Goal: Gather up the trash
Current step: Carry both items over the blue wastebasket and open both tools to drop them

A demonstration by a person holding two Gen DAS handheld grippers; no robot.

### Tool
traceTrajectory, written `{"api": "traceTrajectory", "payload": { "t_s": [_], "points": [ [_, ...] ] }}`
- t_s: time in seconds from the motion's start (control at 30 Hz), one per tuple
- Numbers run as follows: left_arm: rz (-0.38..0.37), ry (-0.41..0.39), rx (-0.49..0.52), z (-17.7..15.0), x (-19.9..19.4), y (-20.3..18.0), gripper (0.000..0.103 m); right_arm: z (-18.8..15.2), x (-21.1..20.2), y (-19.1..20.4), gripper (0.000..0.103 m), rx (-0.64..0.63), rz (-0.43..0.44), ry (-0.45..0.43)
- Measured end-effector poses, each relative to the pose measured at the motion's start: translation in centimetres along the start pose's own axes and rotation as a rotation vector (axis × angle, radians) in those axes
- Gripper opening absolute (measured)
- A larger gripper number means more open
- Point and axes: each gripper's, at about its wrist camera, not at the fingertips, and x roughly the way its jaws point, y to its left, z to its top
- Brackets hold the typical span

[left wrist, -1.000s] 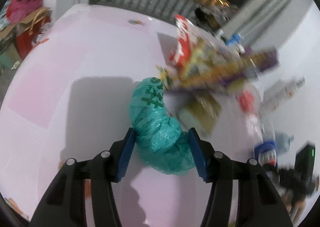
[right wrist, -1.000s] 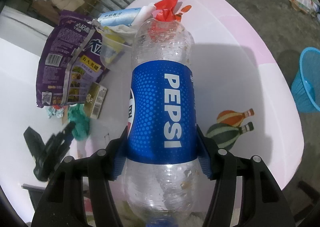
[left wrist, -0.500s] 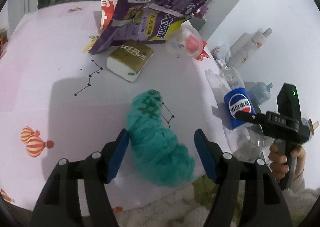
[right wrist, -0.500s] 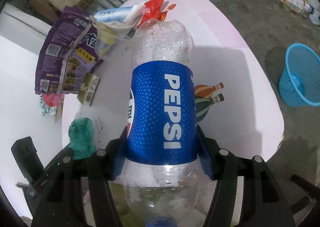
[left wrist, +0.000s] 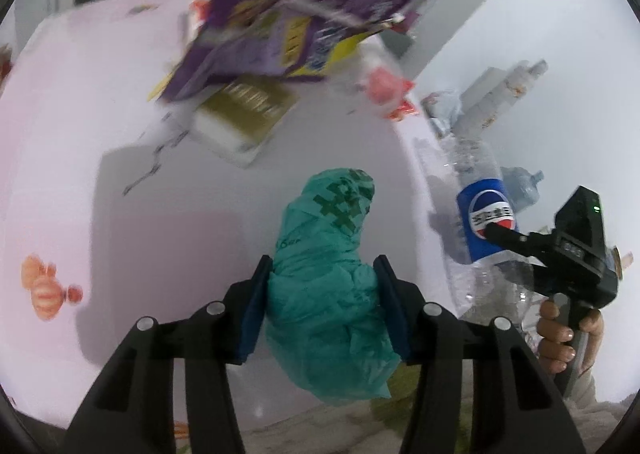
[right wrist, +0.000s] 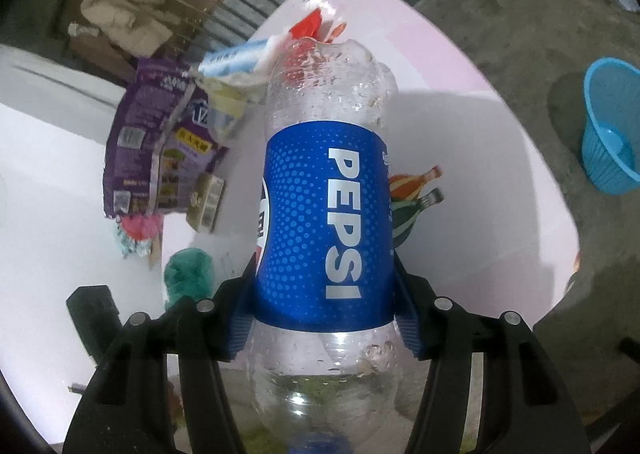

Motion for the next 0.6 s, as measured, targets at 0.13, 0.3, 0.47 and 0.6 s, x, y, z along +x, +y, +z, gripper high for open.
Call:
{"api": "traceTrajectory", "payload": {
  "t_s": [0.13, 0.3, 0.47, 0.6],
  "points": [
    [-0.045, -0.02, 0.093, 2.2, 0.4, -3.3, 0.05, 0.7, -2.1, -1.1, 0.056, 0.037, 0.031, -0.064],
    [-0.127, -0.002, 0.225, 5.5, 2.5, -9.3, 0.05, 2.1, -6.8, -5.0, 0.056, 0.138, 0.025, -0.223],
    [-0.188, 0.069, 0.379, 8.9, 7.3, -17.1, 0.05, 2.8, -10.1, -11.5, 0.056, 0.329, -0.007, -0.324],
    [-0.236, 0.213, 0.435, 11.6, 14.2, -23.9, 0.05, 3.3, -11.2, -17.3, 0.056, 0.517, 0.003, -0.364]
  ]
}}
